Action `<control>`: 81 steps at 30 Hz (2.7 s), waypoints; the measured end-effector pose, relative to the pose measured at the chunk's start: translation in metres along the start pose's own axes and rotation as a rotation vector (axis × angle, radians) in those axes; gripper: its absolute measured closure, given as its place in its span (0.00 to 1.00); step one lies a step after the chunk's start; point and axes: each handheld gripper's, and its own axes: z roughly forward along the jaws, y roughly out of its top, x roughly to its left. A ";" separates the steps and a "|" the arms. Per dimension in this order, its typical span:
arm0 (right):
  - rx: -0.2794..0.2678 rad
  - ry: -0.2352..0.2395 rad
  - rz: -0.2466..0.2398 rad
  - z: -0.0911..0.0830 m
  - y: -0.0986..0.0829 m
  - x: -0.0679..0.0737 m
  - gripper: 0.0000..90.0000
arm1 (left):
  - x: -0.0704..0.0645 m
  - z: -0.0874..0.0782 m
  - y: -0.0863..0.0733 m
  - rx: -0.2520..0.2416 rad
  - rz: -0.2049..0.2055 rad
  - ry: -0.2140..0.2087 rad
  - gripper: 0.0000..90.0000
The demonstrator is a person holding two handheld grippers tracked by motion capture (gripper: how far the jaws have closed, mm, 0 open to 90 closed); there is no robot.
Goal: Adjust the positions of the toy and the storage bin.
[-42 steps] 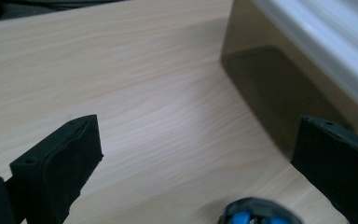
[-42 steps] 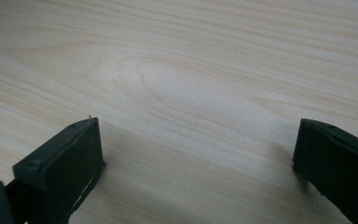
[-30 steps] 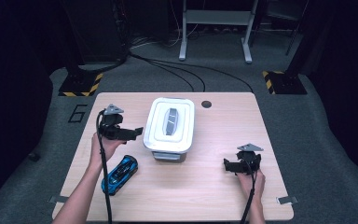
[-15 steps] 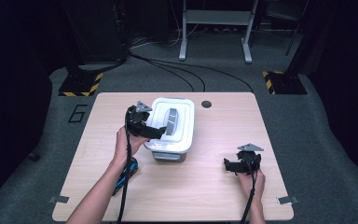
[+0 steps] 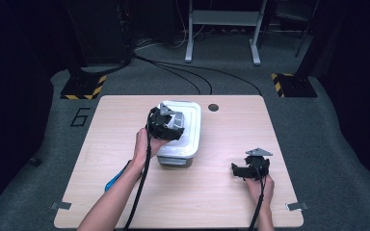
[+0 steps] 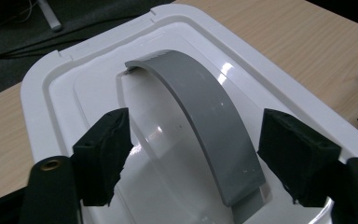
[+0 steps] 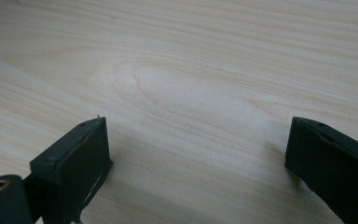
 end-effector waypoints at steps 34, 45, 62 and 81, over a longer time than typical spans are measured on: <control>-0.003 0.000 0.000 0.000 0.000 0.000 0.07 | 0.008 -0.004 -0.012 -0.021 0.035 -0.121 0.70; -0.004 0.000 0.000 0.000 0.000 0.000 0.08 | -0.015 -0.002 0.004 0.002 0.183 0.096 0.52; -0.005 0.001 0.000 0.000 0.000 0.000 0.08 | -0.009 0.003 0.006 -0.013 0.144 0.109 0.71; -0.004 0.002 -0.003 0.000 0.000 0.000 0.08 | 0.006 0.002 0.002 -0.045 0.091 -0.065 0.74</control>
